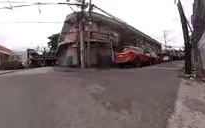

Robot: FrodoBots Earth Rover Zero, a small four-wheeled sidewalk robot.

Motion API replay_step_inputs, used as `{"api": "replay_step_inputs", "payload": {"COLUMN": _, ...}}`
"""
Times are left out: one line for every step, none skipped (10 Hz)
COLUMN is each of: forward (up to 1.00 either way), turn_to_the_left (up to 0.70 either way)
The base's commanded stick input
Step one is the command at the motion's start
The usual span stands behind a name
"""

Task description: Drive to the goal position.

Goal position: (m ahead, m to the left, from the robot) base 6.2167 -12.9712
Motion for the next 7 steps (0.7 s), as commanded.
{"api": "replay_step_inputs", "payload": {"forward": 0.5, "turn_to_the_left": 0.05}}
{"api": "replay_step_inputs", "payload": {"forward": 0.5, "turn_to_the_left": 0.05}}
{"api": "replay_step_inputs", "payload": {"forward": 0.5, "turn_to_the_left": 0.05}}
{"api": "replay_step_inputs", "payload": {"forward": 0.5, "turn_to_the_left": 0.05}}
{"api": "replay_step_inputs", "payload": {"forward": 0.5, "turn_to_the_left": 0.05}}
{"api": "replay_step_inputs", "payload": {"forward": 0.5, "turn_to_the_left": 0.05}}
{"api": "replay_step_inputs", "payload": {"forward": 0.5, "turn_to_the_left": -0.35}}
